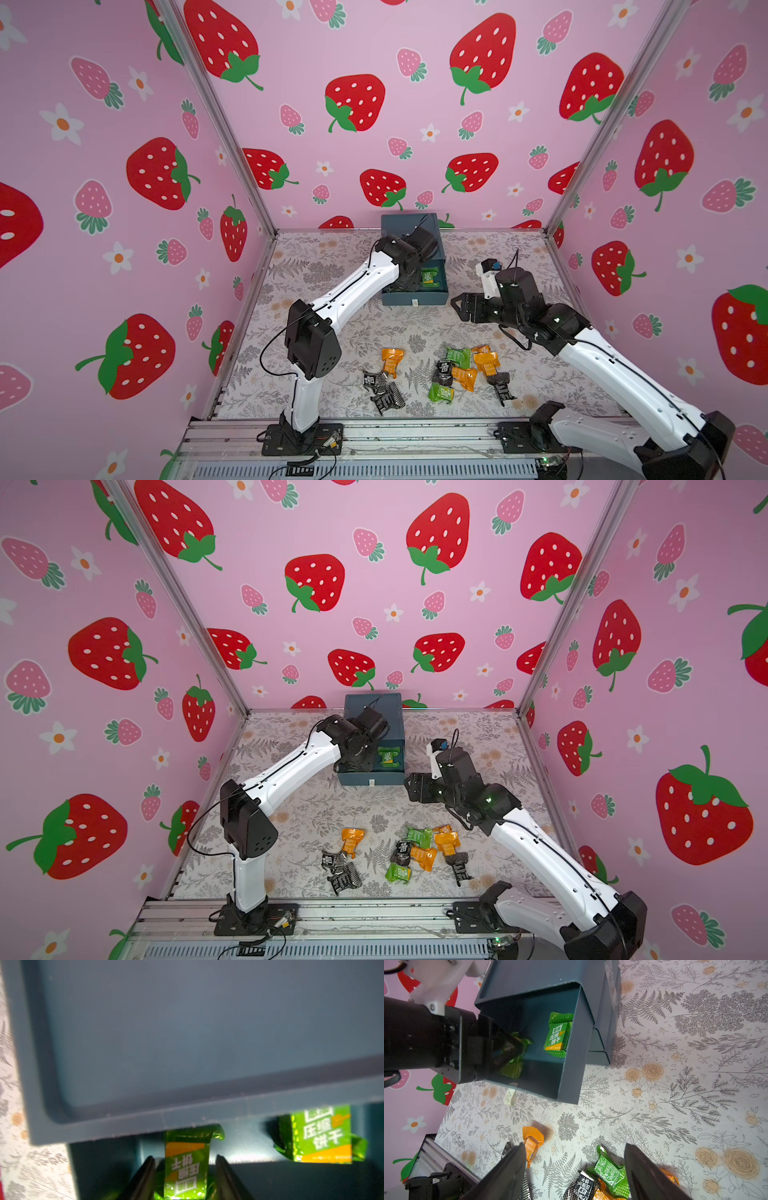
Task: Place the cookies into the drawer by color
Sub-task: Place the cookie in the drawer.
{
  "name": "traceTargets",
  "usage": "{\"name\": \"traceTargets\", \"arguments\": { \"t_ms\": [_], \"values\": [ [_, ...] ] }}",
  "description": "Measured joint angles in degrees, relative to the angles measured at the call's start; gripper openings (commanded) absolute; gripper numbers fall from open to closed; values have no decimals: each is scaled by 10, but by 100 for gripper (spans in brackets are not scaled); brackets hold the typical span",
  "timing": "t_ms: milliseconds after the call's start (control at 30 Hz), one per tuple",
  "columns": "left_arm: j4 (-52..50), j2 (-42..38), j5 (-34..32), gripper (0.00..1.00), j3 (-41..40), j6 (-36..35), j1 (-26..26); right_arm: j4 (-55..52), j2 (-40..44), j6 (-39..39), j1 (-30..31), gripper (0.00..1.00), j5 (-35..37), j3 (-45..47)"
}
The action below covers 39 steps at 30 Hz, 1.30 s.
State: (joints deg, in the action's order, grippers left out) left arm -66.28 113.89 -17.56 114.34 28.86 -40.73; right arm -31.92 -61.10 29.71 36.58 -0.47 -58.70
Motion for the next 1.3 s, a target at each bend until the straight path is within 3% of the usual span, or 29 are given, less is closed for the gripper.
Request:
{"name": "traceTargets", "arguments": {
  "t_ms": [100,333,533,767,967,1100,1300],
  "values": [
    [2,-11,0,66,-6,0,0,0,15,6,0,80,0,9],
    [38,-100,12,67,-51,-4,-2,-5,72,34,0,75,-2,68],
    [150,-283,66,67,-229,-2,-17,-30,73,73,8,71,0,143],
    [295,-482,169,67,-482,18,-36,-31,-8,92,36,63,-6,188],
    [362,-617,202,69,-662,55,-42,33,-61,103,43,57,-37,212],
    [391,-650,215,69,-720,74,-43,61,-72,112,45,57,-46,234],
    [442,-633,231,69,-769,94,-52,106,-90,125,46,63,-63,256]
  ]
}}
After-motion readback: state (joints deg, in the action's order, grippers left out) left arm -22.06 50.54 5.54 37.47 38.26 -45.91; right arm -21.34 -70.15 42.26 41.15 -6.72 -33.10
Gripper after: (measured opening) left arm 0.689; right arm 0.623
